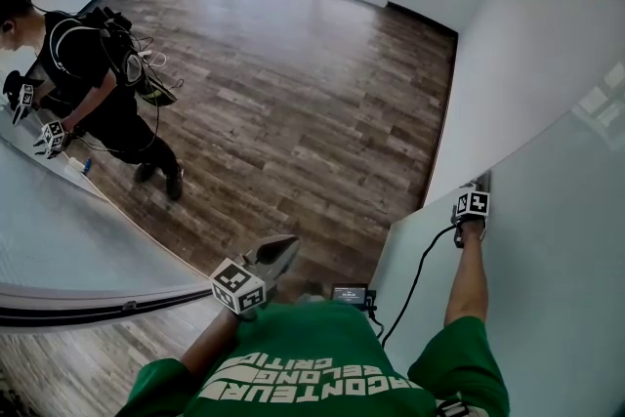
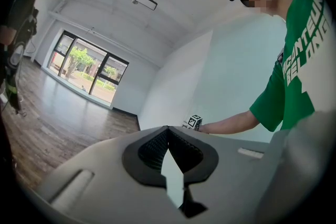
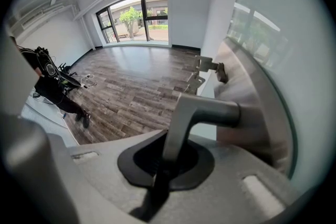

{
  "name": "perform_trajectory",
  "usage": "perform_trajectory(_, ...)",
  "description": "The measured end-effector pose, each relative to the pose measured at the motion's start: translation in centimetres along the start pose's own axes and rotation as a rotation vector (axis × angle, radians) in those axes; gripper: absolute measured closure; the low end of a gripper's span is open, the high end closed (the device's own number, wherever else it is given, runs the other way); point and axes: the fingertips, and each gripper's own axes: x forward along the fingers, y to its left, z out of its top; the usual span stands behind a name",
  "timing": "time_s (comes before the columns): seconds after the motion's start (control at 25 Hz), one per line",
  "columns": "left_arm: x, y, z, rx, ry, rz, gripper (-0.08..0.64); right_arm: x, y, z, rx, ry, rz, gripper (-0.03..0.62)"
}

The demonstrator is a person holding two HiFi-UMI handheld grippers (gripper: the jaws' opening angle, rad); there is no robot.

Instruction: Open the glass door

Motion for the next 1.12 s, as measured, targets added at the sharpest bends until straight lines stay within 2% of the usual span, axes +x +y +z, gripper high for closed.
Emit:
perform_trajectory(0.2, -0.5, -0.8, -0.3, 0.003, 0.001, 0.003, 0.543, -0.5, -1.0, -0.8, 0.012, 0.005, -0.018, 0.597)
perform_trajectory(0.4, -2.9, -1.7, -0.4, 0.022, -0.011, 0.010, 0.543, -1.4, -0.7, -2.9, 0.023, 0.029, -0.047, 0.548)
perform_trajectory(0.72, -2.7, -0.1, 1.0, 0.017, -0.001, 0.007, 0.543, -4.0, -1.2, -0.4, 0.016, 0.007, -0.177, 0.525)
perform_trajectory(0.84, -3.1, 0.0, 1.4, 0.016, 0.006, 0.007, 0.543, -5.0, -0.2, 0.1, -0.005, -0.031, -0.217, 0.517)
perform_trajectory(0.92, -3.0, 0.0, 1.4, 0.018, 0.012, -0.020, 0.543, -6.5, -0.1, 0.1, -0.017, -0.069, -0.260, 0.497)
perform_trajectory(1.12, -1.9, -0.7, 1.4, 0.023, 0.032, -0.076, 0.543, -12.6, -0.5, 2.3, -0.037, -0.268, -0.387, 0.497)
